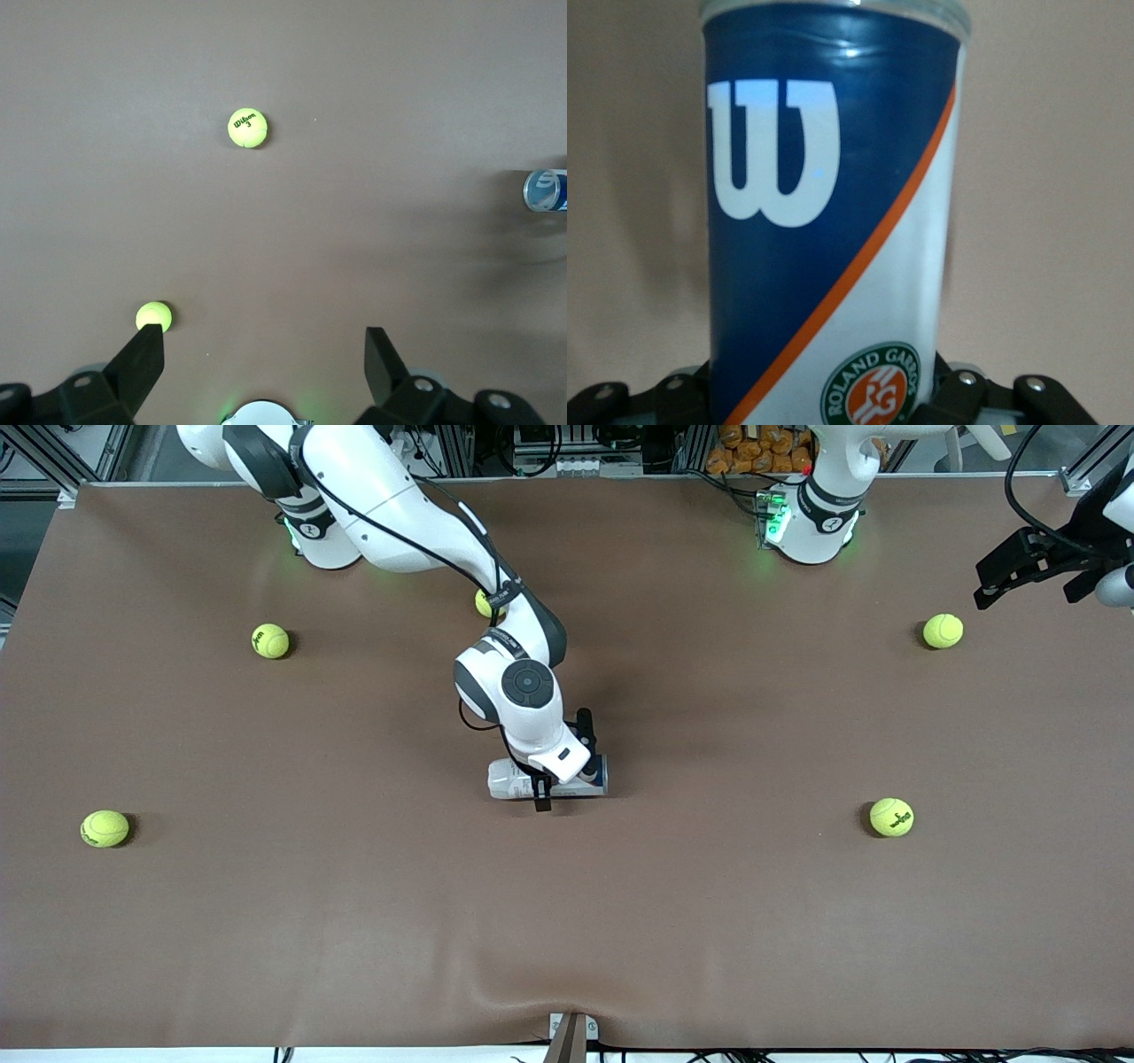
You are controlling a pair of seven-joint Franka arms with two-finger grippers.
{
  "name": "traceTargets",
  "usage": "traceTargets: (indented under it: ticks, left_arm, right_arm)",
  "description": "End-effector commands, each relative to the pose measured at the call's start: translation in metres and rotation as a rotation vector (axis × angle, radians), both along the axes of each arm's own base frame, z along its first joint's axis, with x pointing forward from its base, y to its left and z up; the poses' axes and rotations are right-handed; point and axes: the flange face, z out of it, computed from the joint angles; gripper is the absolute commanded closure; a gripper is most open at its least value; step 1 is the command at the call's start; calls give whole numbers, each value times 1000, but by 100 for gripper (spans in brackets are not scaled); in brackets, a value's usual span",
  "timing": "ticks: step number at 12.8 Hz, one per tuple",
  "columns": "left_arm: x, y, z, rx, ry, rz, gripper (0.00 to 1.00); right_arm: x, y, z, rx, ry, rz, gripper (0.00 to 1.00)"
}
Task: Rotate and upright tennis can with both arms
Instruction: 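Carry the can with the right gripper toward the table's middle, then lower the can on its side, open the right gripper, withdraw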
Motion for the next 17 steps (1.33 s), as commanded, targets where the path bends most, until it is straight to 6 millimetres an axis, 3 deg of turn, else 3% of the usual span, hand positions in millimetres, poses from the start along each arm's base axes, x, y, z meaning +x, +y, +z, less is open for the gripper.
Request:
traceTargets:
  ticks: [1,2,5,11,13,15,17]
  left_arm:
    - [-4,1,7,-14,-4,-18,0]
    - [-4,1,7,-14,-4,-18,0]
    - [-4,1,7,-14,-4,-18,0]
    - [-5,1,7,-14,-2,-18,0]
    - [-4,2,6,-14,-1,-17,0]
    - [-4,2,7,-14,-2,-20,0]
    - [-3,2,5,-14,0,-21,0]
  right_arm:
    - [9,-3,14,2,-50,17,0]
    - [8,-2,18,1,-49,18,0]
    - [4,-2,56,-16,-20,26,0]
    - [5,-17,160,-9,-29,7,0]
    - [39,-64,181,40,-31,-95,0]
    - [89,-150,189,168,32,-314,0]
    - [122,-227,188,238,61,-470,0]
